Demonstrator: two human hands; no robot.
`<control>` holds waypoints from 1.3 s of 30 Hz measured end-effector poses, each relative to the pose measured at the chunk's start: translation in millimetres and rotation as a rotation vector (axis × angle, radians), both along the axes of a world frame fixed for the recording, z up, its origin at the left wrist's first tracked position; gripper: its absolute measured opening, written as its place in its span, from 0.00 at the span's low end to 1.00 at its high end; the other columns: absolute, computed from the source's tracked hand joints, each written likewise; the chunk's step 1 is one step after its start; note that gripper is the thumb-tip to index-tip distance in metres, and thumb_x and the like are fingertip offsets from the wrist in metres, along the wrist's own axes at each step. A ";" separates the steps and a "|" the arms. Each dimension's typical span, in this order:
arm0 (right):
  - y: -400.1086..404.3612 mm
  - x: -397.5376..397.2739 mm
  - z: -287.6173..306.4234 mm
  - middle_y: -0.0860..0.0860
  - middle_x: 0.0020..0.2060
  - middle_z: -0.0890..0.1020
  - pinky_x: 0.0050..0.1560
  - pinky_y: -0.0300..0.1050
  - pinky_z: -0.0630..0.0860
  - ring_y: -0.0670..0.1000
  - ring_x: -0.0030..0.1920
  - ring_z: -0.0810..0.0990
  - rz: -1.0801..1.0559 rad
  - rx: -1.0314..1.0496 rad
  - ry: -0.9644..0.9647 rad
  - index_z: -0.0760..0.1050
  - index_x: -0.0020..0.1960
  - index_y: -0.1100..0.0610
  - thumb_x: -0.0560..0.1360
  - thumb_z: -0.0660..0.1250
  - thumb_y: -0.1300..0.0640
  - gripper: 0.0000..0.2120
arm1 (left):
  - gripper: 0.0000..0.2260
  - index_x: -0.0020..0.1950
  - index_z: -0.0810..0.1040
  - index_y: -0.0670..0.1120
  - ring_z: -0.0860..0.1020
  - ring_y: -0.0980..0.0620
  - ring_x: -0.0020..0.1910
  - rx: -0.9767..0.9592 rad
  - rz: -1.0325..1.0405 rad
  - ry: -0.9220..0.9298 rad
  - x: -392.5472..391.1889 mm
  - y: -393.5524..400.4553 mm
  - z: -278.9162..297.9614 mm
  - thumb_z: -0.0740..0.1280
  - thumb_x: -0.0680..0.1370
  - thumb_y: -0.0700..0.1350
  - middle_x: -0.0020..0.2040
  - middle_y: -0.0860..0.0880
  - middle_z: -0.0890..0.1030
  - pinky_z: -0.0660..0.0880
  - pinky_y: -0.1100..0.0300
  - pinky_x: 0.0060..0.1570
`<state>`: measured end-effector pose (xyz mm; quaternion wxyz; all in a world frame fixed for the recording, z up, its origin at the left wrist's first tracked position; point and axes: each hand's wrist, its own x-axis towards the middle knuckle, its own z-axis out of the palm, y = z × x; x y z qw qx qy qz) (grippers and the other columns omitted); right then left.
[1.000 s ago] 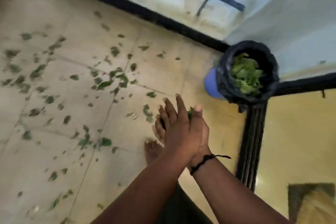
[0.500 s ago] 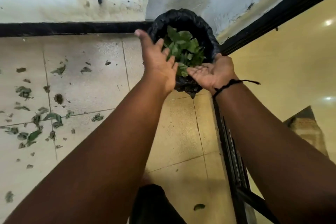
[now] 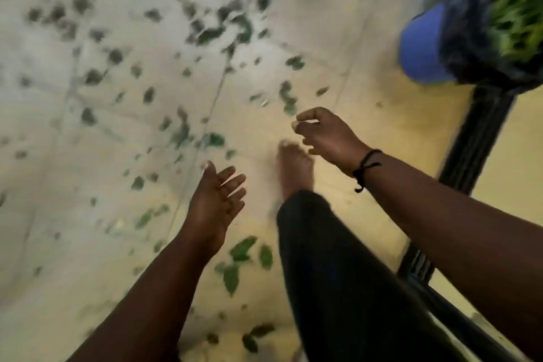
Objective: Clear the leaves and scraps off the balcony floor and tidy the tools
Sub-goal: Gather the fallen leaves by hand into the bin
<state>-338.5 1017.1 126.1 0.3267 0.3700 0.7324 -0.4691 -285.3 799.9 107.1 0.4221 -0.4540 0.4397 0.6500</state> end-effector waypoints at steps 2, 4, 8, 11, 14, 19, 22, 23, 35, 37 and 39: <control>-71.7 23.4 -21.7 0.46 0.53 0.78 0.44 0.34 0.71 0.46 0.49 0.78 0.385 0.014 -0.048 0.73 0.62 0.49 0.77 0.66 0.46 0.16 | 0.25 0.68 0.73 0.48 0.72 0.43 0.68 -0.070 0.131 -0.086 58.5 -73.5 4.8 0.50 0.82 0.63 0.66 0.45 0.77 0.68 0.53 0.62; -121.6 51.0 -39.1 0.45 0.59 0.76 0.49 0.28 0.67 0.44 0.61 0.75 0.653 0.015 -0.103 0.72 0.67 0.50 0.78 0.65 0.48 0.19 | 0.25 0.67 0.73 0.47 0.72 0.42 0.69 -0.117 0.239 -0.158 115.6 -124.8 7.4 0.51 0.82 0.62 0.65 0.45 0.77 0.68 0.52 0.61; -177.5 122.6 -84.0 0.53 0.65 0.76 0.60 0.43 0.70 0.55 0.64 0.74 1.023 0.102 -0.216 0.74 0.64 0.54 0.77 0.66 0.55 0.16 | 0.22 0.65 0.73 0.48 0.73 0.43 0.66 -0.153 0.329 -0.307 214.2 -187.4 2.8 0.52 0.83 0.61 0.65 0.46 0.77 0.68 0.51 0.64; -192.5 173.3 -111.0 0.55 0.61 0.77 0.57 0.47 0.72 0.58 0.60 0.75 1.229 0.270 -0.327 0.73 0.61 0.52 0.76 0.64 0.57 0.14 | 0.19 0.65 0.73 0.48 0.74 0.46 0.61 -0.137 0.271 -0.360 254.3 -210.6 -12.6 0.53 0.83 0.59 0.65 0.46 0.77 0.68 0.52 0.62; -193.3 206.8 -125.7 0.55 0.59 0.75 0.50 0.48 0.74 0.58 0.57 0.76 1.505 0.397 -0.340 0.69 0.63 0.53 0.77 0.64 0.52 0.15 | 0.13 0.62 0.75 0.47 0.76 0.47 0.57 -0.161 0.120 -0.322 267.9 -215.7 -31.6 0.59 0.83 0.52 0.60 0.47 0.79 0.70 0.54 0.56; -189.4 234.1 -163.0 0.54 0.64 0.71 0.59 0.53 0.72 0.57 0.62 0.72 1.862 0.372 -0.110 0.61 0.69 0.51 0.72 0.70 0.43 0.31 | 0.14 0.59 0.75 0.49 0.80 0.50 0.49 -0.237 -0.551 -0.053 292.1 -193.6 -91.2 0.65 0.80 0.56 0.50 0.49 0.81 0.73 0.57 0.49; -189.9 235.3 -189.6 0.56 0.67 0.69 0.64 0.55 0.68 0.59 0.65 0.70 2.040 0.359 0.033 0.60 0.71 0.53 0.75 0.65 0.41 0.31 | 0.21 0.65 0.72 0.50 0.77 0.47 0.57 -0.298 -0.872 -0.073 293.1 -167.2 -128.2 0.65 0.77 0.61 0.58 0.49 0.79 0.74 0.54 0.54; -192.6 233.0 -196.2 0.56 0.67 0.70 0.65 0.55 0.67 0.59 0.65 0.70 2.063 0.356 0.085 0.60 0.71 0.53 0.76 0.63 0.41 0.30 | 0.24 0.66 0.71 0.50 0.77 0.47 0.58 -0.347 -0.958 -0.073 291.6 -159.7 -138.0 0.65 0.76 0.63 0.60 0.48 0.78 0.74 0.54 0.53; -220.2 140.2 -209.5 0.55 0.53 0.78 0.53 0.51 0.69 0.58 0.53 0.77 1.518 0.297 0.340 0.74 0.59 0.53 0.76 0.64 0.44 0.17 | 0.12 0.59 0.77 0.46 0.80 0.45 0.50 -0.642 -1.108 0.029 279.9 -127.6 -176.6 0.58 0.82 0.48 0.55 0.46 0.79 0.72 0.54 0.42; -230.7 103.5 -209.0 0.54 0.51 0.78 0.51 0.50 0.73 0.56 0.50 0.78 1.321 0.351 0.332 0.74 0.56 0.53 0.76 0.64 0.45 0.14 | 0.13 0.57 0.78 0.45 0.81 0.44 0.48 -0.675 -1.003 0.011 261.8 -138.4 -174.4 0.60 0.81 0.50 0.53 0.45 0.79 0.74 0.53 0.43; -239.7 66.0 -207.5 0.50 0.48 0.79 0.47 0.47 0.74 0.52 0.47 0.77 1.079 0.312 0.286 0.73 0.53 0.52 0.76 0.65 0.46 0.11 | 0.14 0.54 0.79 0.45 0.80 0.47 0.42 -0.721 -0.868 0.012 237.4 -151.3 -173.6 0.60 0.81 0.53 0.46 0.47 0.80 0.76 0.54 0.42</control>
